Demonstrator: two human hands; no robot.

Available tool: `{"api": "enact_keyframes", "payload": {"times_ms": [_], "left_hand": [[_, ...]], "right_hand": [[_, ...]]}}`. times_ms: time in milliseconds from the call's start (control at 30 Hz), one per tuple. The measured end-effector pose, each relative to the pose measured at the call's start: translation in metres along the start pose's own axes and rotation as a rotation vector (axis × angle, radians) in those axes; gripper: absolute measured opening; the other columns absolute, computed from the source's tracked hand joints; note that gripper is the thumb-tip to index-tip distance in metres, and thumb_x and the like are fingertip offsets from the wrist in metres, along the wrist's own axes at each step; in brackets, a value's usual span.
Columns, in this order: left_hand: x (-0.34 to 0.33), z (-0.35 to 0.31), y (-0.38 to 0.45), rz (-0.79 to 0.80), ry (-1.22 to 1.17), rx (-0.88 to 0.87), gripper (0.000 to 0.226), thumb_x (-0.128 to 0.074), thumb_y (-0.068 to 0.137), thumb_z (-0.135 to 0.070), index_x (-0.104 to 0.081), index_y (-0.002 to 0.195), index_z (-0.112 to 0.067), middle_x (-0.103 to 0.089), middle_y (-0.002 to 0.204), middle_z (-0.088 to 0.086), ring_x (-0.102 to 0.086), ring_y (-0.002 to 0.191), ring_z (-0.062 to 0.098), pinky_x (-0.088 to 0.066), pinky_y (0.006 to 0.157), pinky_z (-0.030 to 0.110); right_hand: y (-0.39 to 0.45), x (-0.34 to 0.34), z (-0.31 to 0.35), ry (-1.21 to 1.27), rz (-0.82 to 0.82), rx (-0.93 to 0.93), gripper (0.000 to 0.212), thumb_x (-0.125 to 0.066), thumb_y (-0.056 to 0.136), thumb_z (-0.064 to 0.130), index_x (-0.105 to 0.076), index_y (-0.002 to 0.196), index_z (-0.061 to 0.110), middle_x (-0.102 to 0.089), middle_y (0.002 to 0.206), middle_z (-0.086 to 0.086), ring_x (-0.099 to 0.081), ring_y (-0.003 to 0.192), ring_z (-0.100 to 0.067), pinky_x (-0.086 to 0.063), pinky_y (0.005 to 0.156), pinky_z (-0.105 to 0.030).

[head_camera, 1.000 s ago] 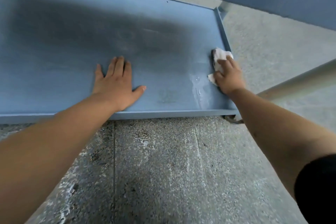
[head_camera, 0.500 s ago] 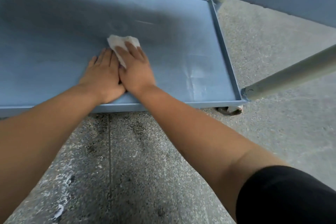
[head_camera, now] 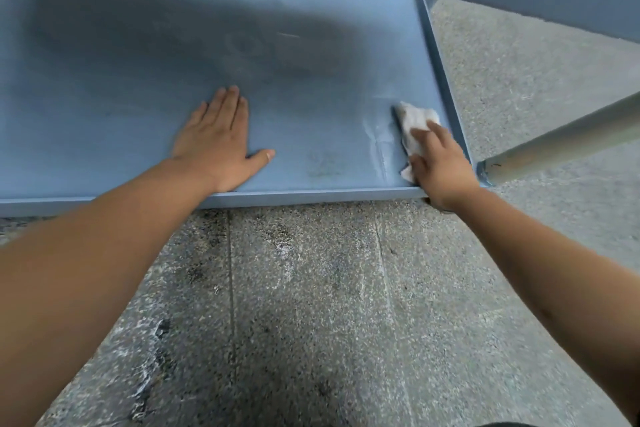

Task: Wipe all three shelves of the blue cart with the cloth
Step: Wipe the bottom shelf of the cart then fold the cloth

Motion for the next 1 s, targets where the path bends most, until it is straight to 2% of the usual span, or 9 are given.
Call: {"api": "enact_keyframes", "payload": {"times_ms": [200,300,367,433,500,600,733,867,1000], "left_hand": [[0.004,0.006,0.000,0.015,-0.050,-0.060,0.096,-0.025,0.089,-0.071,0.002,0.154,-0.005,0.009,0.163,0.011,0.008,0.150,0.023,-0.001,0.121,0.039],[0.013,0.031,-0.011,-0.010,-0.155,-0.137,0.089,-0.039,0.092,-0.061,-0.009,0.154,-0.005,-0.003,0.164,0.011,-0.002,0.150,0.023,-0.003,0.121,0.036],[0.018,0.069,-0.031,-0.029,-0.159,-0.064,0.084,-0.044,0.093,-0.058,-0.017,0.153,-0.005,-0.011,0.163,0.012,-0.008,0.150,0.025,-0.007,0.120,0.039],[0.022,0.113,-0.050,-0.021,-0.065,0.019,0.086,-0.039,0.090,-0.065,-0.020,0.153,-0.009,-0.014,0.163,0.010,-0.010,0.149,0.028,-0.011,0.119,0.048],[0.023,0.142,-0.060,0.050,0.056,0.043,0.088,-0.028,0.087,-0.074,-0.013,0.154,-0.018,-0.007,0.164,0.004,-0.005,0.149,0.031,-0.011,0.116,0.057],[0.022,0.153,-0.061,0.099,0.130,0.052,0.093,-0.015,0.081,-0.082,-0.001,0.154,-0.027,0.004,0.164,-0.004,0.003,0.149,0.029,-0.009,0.115,0.062],[0.017,0.154,-0.056,0.099,0.140,0.056,0.095,-0.010,0.077,-0.084,0.000,0.154,-0.028,0.005,0.164,-0.005,0.003,0.150,0.028,-0.009,0.114,0.062],[0.012,0.159,-0.055,0.082,0.132,0.039,0.094,-0.010,0.078,-0.084,0.000,0.154,-0.028,0.004,0.164,-0.005,0.003,0.150,0.027,-0.007,0.114,0.062],[0.008,0.163,-0.055,0.054,0.082,0.013,0.083,-0.010,0.086,-0.072,-0.003,0.155,-0.026,0.003,0.164,-0.005,0.003,0.150,0.026,-0.005,0.114,0.063]], "right_hand": [[-0.001,-0.002,0.000,0.080,-0.048,-0.049,0.049,-0.054,0.093,0.020,-0.043,0.140,0.013,-0.025,0.155,-0.014,-0.025,0.139,-0.039,-0.021,0.115,-0.043],[0.001,0.001,-0.005,0.065,-0.039,-0.047,0.050,-0.052,0.094,0.022,-0.039,0.142,0.016,-0.020,0.158,-0.011,-0.022,0.140,-0.040,-0.018,0.117,-0.045],[0.002,-0.001,-0.002,0.074,-0.027,-0.076,0.052,-0.051,0.093,0.023,-0.036,0.143,0.021,-0.013,0.161,-0.008,-0.023,0.140,-0.042,-0.019,0.117,-0.047],[0.001,-0.001,0.006,0.091,-0.003,-0.110,0.060,-0.050,0.091,0.027,-0.028,0.147,0.027,-0.007,0.163,-0.003,-0.023,0.142,-0.040,-0.020,0.117,-0.047],[0.000,0.000,0.016,0.120,0.009,-0.190,0.072,-0.046,0.083,0.035,-0.023,0.150,0.030,-0.007,0.163,0.000,-0.024,0.143,-0.036,-0.022,0.117,-0.045],[0.004,-0.002,0.041,0.143,-0.042,-0.286,0.069,-0.052,0.081,0.029,-0.030,0.146,0.029,-0.016,0.162,0.000,-0.039,0.132,-0.041,-0.034,0.107,-0.047],[0.005,-0.013,0.108,0.125,-0.115,-0.282,0.051,-0.050,0.082,0.026,-0.036,0.131,0.024,-0.028,0.153,-0.006,-0.053,0.107,-0.050,-0.045,0.089,-0.052],[0.002,-0.033,0.209,0.151,-0.006,-0.178,0.063,-0.047,0.086,0.026,-0.025,0.145,0.027,-0.015,0.161,-0.003,-0.037,0.132,-0.043,-0.041,0.099,-0.049],[-0.021,-0.060,0.323,0.249,0.114,0.063,0.063,-0.041,0.095,0.031,-0.015,0.152,0.029,-0.002,0.163,0.006,-0.010,0.147,-0.038,-0.035,0.108,-0.050]]}}
Point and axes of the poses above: each hand's wrist, its own y-axis towards the middle knuckle, its own x-axis out of the back of the hand, z = x × y, the point moved 1 cm from there along y, towards the middle knuckle
